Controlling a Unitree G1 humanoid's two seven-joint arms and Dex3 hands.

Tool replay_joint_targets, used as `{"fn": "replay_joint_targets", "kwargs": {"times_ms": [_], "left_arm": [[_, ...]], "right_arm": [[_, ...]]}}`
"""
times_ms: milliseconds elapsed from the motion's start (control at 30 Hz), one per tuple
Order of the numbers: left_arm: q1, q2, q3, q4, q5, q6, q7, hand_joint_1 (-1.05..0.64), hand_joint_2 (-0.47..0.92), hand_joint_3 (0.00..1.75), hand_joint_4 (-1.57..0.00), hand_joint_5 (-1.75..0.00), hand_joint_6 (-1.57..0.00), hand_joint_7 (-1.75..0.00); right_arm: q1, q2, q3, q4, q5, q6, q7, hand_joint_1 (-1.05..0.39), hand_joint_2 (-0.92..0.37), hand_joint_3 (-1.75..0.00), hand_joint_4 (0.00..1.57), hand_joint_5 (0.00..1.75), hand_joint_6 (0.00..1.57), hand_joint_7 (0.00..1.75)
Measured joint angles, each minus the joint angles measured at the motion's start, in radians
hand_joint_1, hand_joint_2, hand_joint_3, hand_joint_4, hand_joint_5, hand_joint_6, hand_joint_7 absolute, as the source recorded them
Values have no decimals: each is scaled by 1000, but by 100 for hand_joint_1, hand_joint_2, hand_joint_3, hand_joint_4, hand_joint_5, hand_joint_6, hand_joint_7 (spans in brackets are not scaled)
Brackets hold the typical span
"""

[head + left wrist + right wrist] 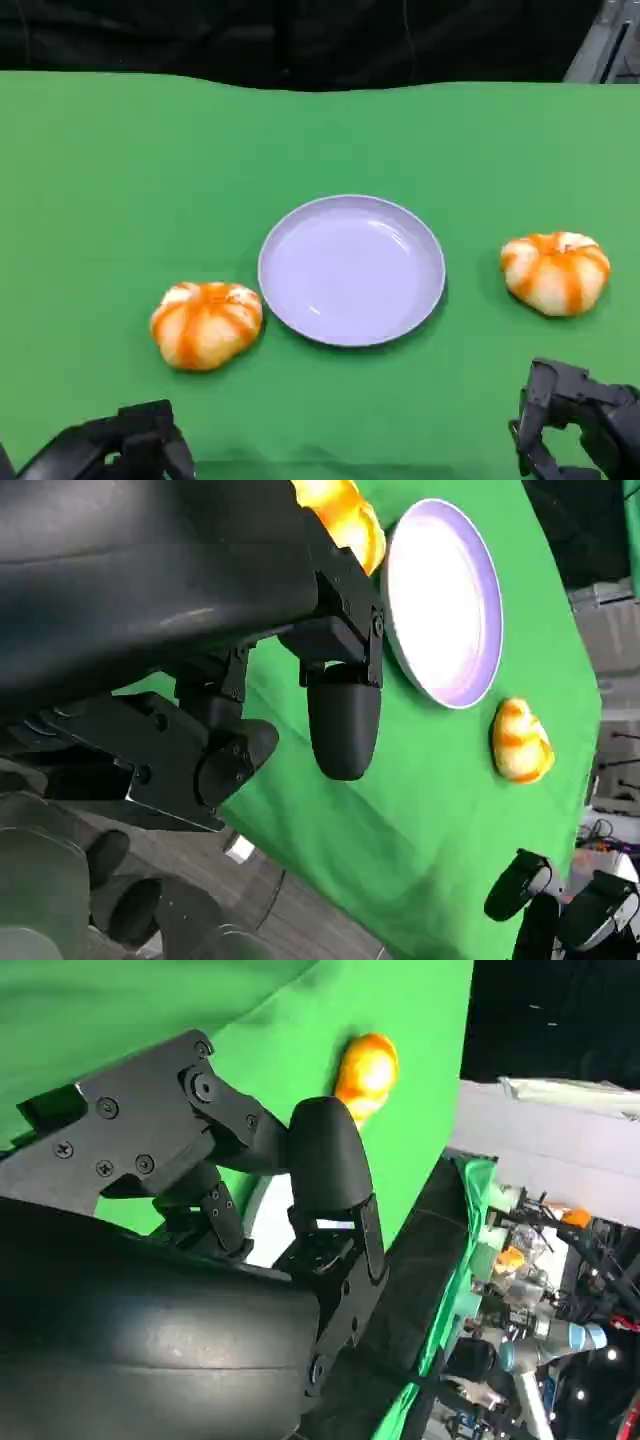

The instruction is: Grasp the bread from the table and place it into the plate.

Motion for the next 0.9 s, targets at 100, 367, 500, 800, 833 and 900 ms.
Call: {"fn": "replay_joint_targets", "kwargs": {"times_ms": [100,367,500,800,833,900], "left_arm": [[-2,0,-1,0,2,0,6,15,82,86,-60,-175,-55,-153],[-14,-1,-3,4,-2,4,9,16,83,88,-61,-175,-54,-155],[-23,-3,-5,10,-2,5,8,14,85,84,-61,-175,-52,-157],[-44,-99,23,83,-9,-180,81,-28,91,26,-49,-52,-58,-31],[-45,-112,27,85,28,-243,113,-32,92,24,-48,-39,-59,-20],[-50,-129,36,85,130,-360,190,-53,92,24,-36,-18,-52,-6]], "right_arm": [[-3,0,1,1,0,0,1,-16,-59,-109,83,175,71,168],[-9,0,0,2,0,1,0,-17,-59,-109,83,175,71,168],[-20,0,0,15,3,1,1,-19,-58,-110,84,175,72,168],[-25,0,0,15,-8,33,-12,-24,-60,-104,83,175,71,169],[-25,0,0,15,-8,33,-13,-24,-60,-103,83,175,71,169],[-26,0,0,15,-8,34,-13,-24,-60,-103,83,175,71,169]]}}
